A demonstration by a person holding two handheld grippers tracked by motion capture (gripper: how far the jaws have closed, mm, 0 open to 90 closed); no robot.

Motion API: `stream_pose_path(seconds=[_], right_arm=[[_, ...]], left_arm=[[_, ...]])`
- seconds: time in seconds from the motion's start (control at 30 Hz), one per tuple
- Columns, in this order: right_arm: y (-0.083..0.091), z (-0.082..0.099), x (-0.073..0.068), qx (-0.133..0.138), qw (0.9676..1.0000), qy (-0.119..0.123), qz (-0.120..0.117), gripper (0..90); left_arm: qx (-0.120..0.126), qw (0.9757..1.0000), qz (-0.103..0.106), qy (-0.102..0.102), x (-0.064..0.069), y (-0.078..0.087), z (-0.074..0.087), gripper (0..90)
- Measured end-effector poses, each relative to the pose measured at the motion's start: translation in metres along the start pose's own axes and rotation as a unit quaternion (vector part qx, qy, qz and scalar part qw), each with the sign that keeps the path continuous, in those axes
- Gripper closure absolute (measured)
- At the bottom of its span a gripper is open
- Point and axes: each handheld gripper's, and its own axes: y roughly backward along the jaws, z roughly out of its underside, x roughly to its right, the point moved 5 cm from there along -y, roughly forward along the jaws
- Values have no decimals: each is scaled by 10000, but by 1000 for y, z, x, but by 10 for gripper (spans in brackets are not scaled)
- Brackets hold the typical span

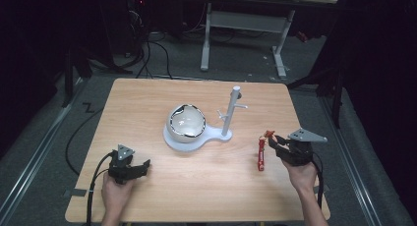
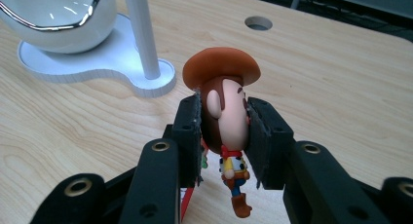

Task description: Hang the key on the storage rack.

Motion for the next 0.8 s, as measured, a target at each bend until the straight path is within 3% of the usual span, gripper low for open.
stream_pose_path(seconds=[0.8], right_arm=[[34,-44,-14,622,9974,236,-259,679]], left_arm=[[4,10000,8,9,0,0,0,223]])
